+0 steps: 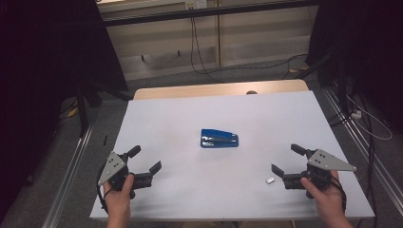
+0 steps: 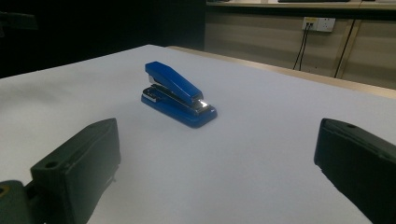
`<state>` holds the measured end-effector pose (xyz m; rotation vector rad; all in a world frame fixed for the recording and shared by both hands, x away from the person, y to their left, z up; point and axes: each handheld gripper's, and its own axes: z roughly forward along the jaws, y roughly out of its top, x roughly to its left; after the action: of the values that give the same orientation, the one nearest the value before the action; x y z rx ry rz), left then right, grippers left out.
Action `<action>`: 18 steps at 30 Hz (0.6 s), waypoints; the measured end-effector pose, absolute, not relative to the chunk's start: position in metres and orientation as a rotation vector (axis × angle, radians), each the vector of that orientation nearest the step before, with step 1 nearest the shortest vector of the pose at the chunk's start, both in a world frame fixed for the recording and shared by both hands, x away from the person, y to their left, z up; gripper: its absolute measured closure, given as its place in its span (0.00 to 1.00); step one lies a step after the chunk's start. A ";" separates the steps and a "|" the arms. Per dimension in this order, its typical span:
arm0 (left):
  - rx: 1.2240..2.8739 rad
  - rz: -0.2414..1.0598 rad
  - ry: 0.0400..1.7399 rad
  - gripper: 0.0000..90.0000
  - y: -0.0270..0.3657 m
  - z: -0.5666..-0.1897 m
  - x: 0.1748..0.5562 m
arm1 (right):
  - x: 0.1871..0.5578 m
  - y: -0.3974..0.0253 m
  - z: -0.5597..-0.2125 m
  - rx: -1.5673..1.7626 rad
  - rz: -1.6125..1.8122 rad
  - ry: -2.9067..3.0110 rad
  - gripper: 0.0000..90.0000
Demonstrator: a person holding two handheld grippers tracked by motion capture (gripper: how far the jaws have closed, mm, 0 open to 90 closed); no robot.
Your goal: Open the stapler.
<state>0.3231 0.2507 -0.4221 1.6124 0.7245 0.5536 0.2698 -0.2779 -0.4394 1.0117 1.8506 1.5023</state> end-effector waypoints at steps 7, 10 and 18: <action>1.634 0.555 0.701 0.03 0.246 -0.422 0.324 | 0.271 -0.276 -0.440 0.999 1.485 1.867 0.01; 1.637 0.547 0.697 0.03 0.244 -0.422 0.326 | 0.272 -0.275 -0.439 0.999 1.481 1.868 0.01; 1.645 0.532 0.683 0.02 0.233 -0.419 0.333 | 0.282 -0.271 -0.438 0.996 1.462 1.862 0.01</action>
<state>0.3333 0.2327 -0.4187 1.6450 0.6826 0.5318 0.2824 -0.2713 -0.4378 0.9963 1.8620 1.4617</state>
